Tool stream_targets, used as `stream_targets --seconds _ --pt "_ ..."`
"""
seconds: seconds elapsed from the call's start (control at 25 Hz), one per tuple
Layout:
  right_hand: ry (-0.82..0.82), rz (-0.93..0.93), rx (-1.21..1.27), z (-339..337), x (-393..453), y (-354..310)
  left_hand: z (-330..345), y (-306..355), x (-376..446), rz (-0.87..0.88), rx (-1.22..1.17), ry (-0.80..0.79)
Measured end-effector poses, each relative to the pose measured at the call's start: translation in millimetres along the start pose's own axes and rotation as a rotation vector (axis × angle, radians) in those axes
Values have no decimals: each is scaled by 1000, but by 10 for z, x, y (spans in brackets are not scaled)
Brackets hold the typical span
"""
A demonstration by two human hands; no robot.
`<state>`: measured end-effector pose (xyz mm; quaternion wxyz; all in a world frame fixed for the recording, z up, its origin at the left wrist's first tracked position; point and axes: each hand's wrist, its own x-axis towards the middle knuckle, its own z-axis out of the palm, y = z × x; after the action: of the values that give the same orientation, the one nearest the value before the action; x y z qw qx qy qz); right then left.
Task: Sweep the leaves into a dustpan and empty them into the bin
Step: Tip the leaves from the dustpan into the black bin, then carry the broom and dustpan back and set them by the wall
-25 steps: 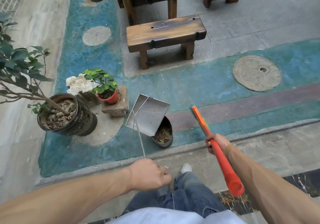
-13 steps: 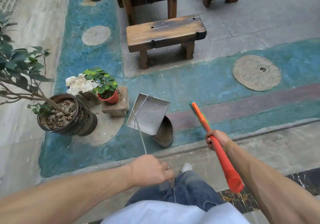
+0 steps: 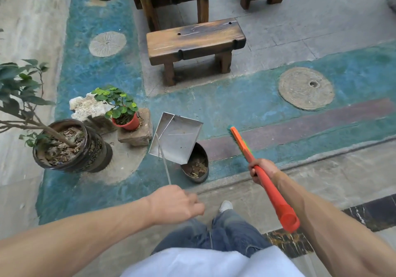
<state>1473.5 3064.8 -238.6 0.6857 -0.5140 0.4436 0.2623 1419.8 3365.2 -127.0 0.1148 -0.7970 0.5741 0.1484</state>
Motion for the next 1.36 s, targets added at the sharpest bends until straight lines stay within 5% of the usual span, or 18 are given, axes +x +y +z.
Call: stream_targets --seconds 0.16,0.68,0.96,1.36 --pt "-26 18 35 39 -11 -7 -82 -182 19 -38 -59 29" --pt "122 -146 92 231 -436 -71 -764 -1402 71 -613 -701 891" --pt "390 -402 409 -138 -1003 42 -1299 -1326 633 -453 -922 1032" --pt "714 -661 514 -1685 -2024 627 -2128 -107 2420 -86 -1068 889"
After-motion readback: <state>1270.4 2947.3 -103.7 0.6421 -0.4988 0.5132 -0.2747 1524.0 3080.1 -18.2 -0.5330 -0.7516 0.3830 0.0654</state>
